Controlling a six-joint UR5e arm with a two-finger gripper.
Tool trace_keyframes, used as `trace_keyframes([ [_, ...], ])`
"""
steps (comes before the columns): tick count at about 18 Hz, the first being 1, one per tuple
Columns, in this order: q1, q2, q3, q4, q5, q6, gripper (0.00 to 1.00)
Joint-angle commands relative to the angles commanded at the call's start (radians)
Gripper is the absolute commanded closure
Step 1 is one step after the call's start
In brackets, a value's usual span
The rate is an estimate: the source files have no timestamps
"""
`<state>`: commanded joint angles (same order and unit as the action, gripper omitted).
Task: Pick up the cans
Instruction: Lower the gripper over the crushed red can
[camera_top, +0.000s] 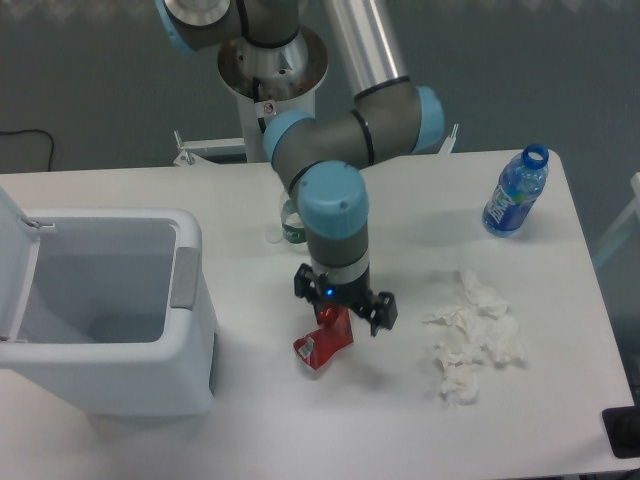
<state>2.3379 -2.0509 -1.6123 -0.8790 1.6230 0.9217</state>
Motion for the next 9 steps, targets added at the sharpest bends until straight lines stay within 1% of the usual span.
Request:
trace_keyframes([
  [3, -0.008, -0.009, -0.014, -0.005, 0.000, 0.051, 0.00],
  [9, -0.012, -0.015, -0.018, -0.009, 0.003, 0.172, 0.00],
])
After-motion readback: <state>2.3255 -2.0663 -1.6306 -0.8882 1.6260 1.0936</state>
